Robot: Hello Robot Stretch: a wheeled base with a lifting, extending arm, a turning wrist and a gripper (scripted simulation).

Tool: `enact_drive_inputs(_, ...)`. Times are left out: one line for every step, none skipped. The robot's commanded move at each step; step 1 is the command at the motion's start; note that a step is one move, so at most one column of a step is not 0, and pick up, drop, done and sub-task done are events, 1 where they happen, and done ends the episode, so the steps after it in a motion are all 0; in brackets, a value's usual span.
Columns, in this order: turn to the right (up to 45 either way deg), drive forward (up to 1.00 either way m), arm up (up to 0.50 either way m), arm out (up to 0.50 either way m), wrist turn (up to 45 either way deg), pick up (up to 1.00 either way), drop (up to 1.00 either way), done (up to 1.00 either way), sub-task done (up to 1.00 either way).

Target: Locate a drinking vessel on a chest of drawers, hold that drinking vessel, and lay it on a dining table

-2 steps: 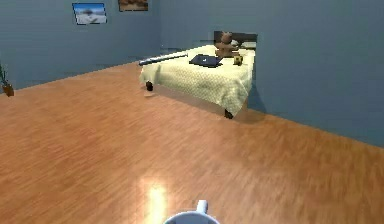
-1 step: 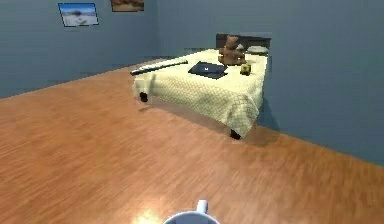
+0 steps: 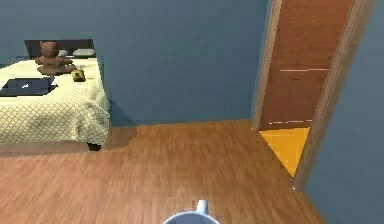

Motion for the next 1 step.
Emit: enact_drive_inputs(15.0, 0.00, 0.00, 0.00, 0.0, 0.00, 0.00, 0.00, 0.00)
